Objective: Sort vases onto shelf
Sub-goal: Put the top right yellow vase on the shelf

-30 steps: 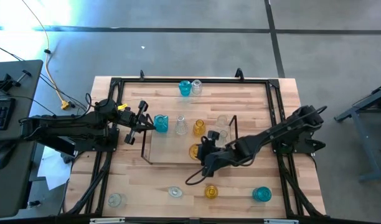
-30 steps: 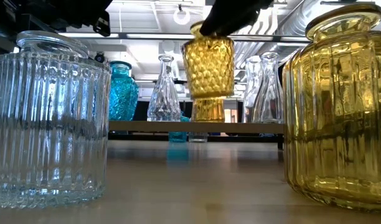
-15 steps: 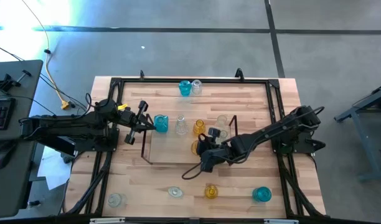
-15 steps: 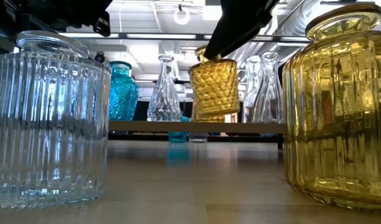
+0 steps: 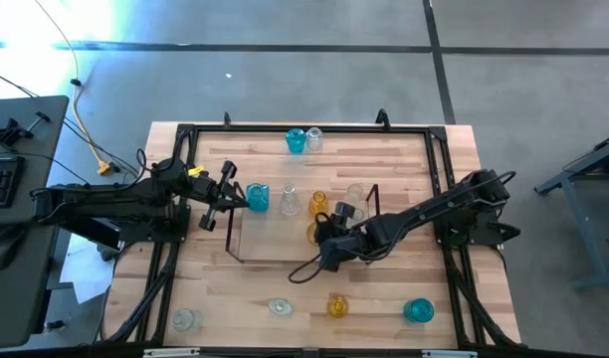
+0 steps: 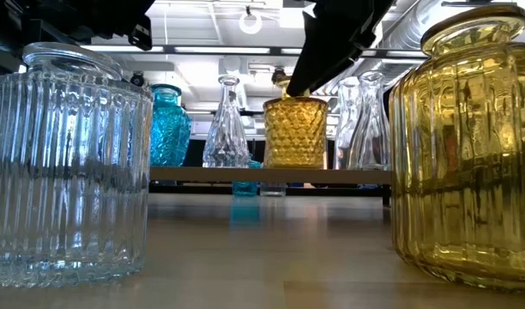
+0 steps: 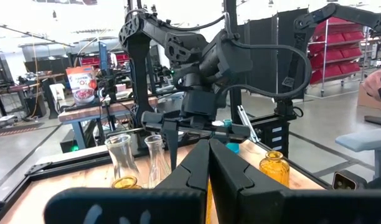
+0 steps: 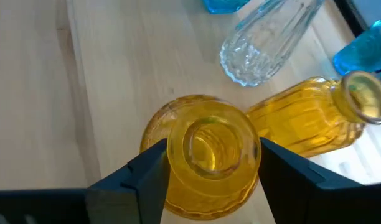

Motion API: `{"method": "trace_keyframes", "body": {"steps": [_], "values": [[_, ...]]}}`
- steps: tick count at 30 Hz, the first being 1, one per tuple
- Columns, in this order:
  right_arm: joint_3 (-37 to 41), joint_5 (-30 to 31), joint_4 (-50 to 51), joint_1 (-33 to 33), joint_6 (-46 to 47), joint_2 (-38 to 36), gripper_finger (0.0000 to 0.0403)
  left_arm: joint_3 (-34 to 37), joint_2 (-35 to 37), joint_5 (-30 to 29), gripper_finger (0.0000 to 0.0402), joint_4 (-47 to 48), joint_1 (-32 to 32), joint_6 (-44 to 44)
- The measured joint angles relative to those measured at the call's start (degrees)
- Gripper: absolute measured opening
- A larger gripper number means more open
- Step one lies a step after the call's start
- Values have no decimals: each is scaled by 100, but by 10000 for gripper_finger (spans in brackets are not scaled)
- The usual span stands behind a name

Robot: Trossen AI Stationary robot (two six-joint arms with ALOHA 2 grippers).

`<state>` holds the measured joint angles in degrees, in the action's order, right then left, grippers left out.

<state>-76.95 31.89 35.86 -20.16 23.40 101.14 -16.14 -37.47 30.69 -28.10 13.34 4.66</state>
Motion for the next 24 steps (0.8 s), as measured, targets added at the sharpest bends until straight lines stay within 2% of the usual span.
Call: {"method": "trace_keyframes", "body": {"steps": [9,17,20,24], "values": [[-201,220,139,-12,-231,-26,226,0,-2,0,0,2,0,1],[-984,286,825,-204,-532,-42,225,0,-1,1,0,2,0,2],[-1103,105,905,-373,-591,-44,204,0,-2,1,0,2,-1,1],[-1106,-213,914,-554,-525,133,136,0,-2,1,0,2,-1,3]]}}
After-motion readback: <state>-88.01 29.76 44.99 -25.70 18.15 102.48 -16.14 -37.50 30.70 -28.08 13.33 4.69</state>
